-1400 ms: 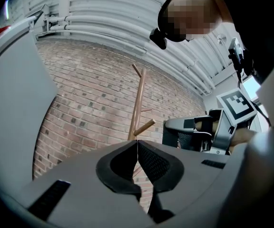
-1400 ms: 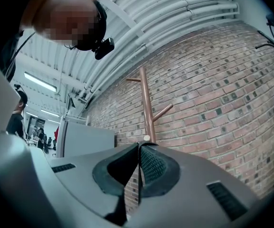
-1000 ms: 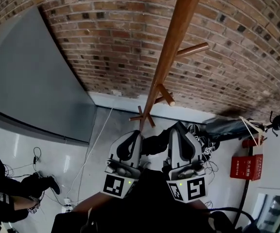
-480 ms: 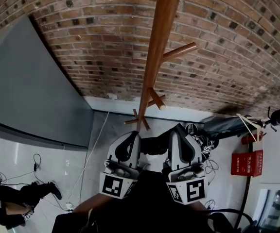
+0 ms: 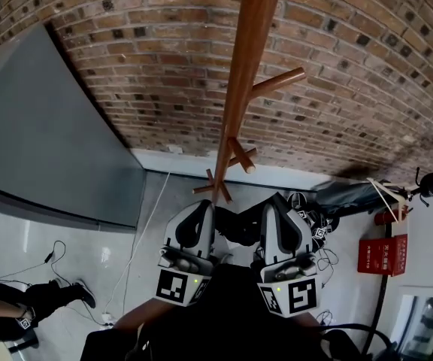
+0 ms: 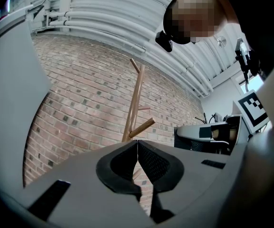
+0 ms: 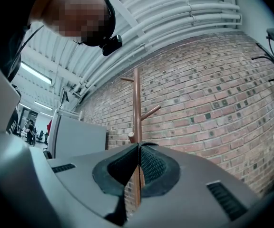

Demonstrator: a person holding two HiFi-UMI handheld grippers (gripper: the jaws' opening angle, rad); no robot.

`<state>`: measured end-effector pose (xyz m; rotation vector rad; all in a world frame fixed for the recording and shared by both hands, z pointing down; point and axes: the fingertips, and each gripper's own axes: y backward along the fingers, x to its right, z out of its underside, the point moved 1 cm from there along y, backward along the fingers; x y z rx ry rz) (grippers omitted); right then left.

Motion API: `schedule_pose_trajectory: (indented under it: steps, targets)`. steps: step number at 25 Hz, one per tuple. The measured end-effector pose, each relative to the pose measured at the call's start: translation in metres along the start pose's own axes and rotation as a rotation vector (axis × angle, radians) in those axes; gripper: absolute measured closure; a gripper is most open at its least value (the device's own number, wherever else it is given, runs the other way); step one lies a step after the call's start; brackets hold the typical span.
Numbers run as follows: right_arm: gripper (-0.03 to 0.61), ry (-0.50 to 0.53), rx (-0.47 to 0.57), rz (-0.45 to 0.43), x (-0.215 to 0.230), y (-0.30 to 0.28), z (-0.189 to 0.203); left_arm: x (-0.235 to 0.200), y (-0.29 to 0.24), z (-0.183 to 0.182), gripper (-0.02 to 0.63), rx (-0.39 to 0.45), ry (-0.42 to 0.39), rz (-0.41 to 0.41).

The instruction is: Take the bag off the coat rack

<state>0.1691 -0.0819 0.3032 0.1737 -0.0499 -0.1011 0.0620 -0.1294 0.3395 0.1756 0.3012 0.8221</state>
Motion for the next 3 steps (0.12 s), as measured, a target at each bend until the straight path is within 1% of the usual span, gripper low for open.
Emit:
schedule_pose_trajectory:
  steps: [3]
  targets:
    - [0.558,0.000,-0.002,-0.004,-0.0001,-0.0014,0.0010,-0.0029,-0.0009,-0.0006,0.595,-0.001,-0.006,-0.006]
